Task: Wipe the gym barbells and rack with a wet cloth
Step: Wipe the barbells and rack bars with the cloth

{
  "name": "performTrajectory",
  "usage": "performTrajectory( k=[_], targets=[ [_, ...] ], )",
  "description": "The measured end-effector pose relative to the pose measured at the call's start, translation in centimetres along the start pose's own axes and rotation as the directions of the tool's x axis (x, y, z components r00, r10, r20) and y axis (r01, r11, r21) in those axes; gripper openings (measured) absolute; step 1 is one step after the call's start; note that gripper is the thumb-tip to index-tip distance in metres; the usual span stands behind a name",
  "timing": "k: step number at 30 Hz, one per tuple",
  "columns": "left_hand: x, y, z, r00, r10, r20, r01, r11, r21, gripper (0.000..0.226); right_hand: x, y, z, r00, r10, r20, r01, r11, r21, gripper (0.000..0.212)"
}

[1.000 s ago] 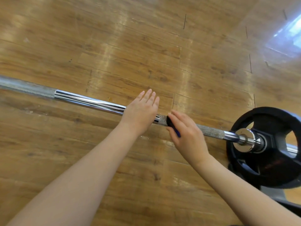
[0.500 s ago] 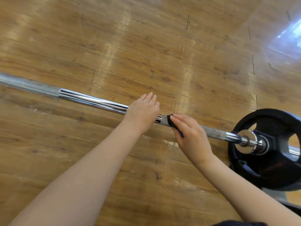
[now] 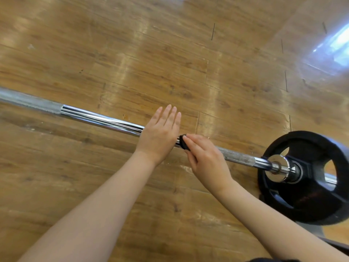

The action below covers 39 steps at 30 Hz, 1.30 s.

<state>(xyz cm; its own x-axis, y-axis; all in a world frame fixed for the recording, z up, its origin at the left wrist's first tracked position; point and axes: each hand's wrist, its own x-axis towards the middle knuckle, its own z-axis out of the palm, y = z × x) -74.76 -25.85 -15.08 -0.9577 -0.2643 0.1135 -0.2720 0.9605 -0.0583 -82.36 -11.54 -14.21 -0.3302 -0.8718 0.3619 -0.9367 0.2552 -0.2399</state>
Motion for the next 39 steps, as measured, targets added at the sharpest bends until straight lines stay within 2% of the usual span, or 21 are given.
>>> performTrajectory(
  k=[1, 4, 6, 9, 14, 20, 24, 29, 30, 33, 35, 36, 39],
  targets=[
    [0.1, 0.3, -0.2, 1.000, -0.015, 0.008, 0.015, 1.000, -0.015, 0.048, -0.6, 0.6, -0.2, 1.000, 0.007, -0.011, -0.007, 1.000, -0.010, 0.022],
    [0.3, 0.5, -1.1, 0.985, -0.057, 0.162, 0.050, 0.998, 0.048, 0.053, -2.3, 2.1, -1.3, 0.997, 0.071, -0.009, -0.071, 0.997, -0.037, 0.028],
    [0.8, 0.2, -1.2, 0.959, -0.035, 0.283, 0.038, 0.999, -0.005, 0.054, -2.3, 2.1, -1.9, 0.993, 0.112, -0.044, -0.114, 0.992, -0.049, 0.027],
    [1.9, -0.3, -1.8, 0.920, -0.038, 0.389, 0.055, 0.998, -0.035, 0.060, 0.0, 0.4, -1.0, 0.997, 0.058, -0.058, -0.058, 0.998, -0.004, 0.026],
    [1.5, -0.2, -1.7, 0.944, -0.036, 0.327, 0.048, 0.998, -0.028, 0.060, 0.4, -0.2, 0.6, 0.999, -0.045, 0.009, 0.045, 0.998, -0.032, 0.029],
    [0.2, -0.7, -1.6, 0.962, 0.037, 0.269, -0.027, 0.999, -0.044, 0.060, -2.0, 1.6, -1.0, 0.999, 0.016, -0.038, -0.020, 0.995, -0.096, 0.029],
    [0.0, -0.5, -0.5, 0.997, 0.072, 0.017, -0.071, 0.996, -0.050, 0.050, -0.8, 0.7, -0.5, 0.998, 0.034, -0.056, -0.037, 0.998, -0.056, 0.023],
    [0.3, -0.1, 0.4, 0.997, 0.068, -0.034, -0.069, 0.997, -0.026, 0.046, -0.8, 1.4, -0.2, 0.998, -0.048, -0.031, 0.047, 0.999, -0.026, 0.023],
    [0.4, 0.0, 0.0, 0.998, 0.059, -0.024, -0.060, 0.998, -0.037, 0.048, -1.4, 2.0, -0.5, 0.999, -0.026, -0.035, 0.026, 1.000, -0.018, 0.024],
    [0.6, -0.1, -0.8, 0.991, 0.037, 0.132, -0.036, 0.999, -0.014, 0.051, -2.9, 3.2, -1.8, 0.997, 0.071, -0.041, -0.073, 0.997, -0.027, 0.025],
    [1.1, -0.3, -1.0, 0.959, 0.021, 0.283, -0.008, 0.999, -0.049, 0.058, -2.9, 2.8, -2.1, 0.988, 0.137, -0.067, -0.140, 0.989, -0.043, 0.024],
    [1.3, -0.4, -1.2, 0.948, 0.016, 0.317, -0.003, 0.999, -0.043, 0.059, -2.3, 2.3, -2.0, 0.984, 0.157, -0.084, -0.160, 0.987, -0.032, 0.025],
    [1.7, -0.5, -1.4, 0.947, 0.010, 0.320, 0.002, 0.999, -0.038, 0.059, 0.3, 0.1, -0.5, 0.991, 0.084, -0.101, -0.078, 0.995, 0.058, 0.026]
  ],
)
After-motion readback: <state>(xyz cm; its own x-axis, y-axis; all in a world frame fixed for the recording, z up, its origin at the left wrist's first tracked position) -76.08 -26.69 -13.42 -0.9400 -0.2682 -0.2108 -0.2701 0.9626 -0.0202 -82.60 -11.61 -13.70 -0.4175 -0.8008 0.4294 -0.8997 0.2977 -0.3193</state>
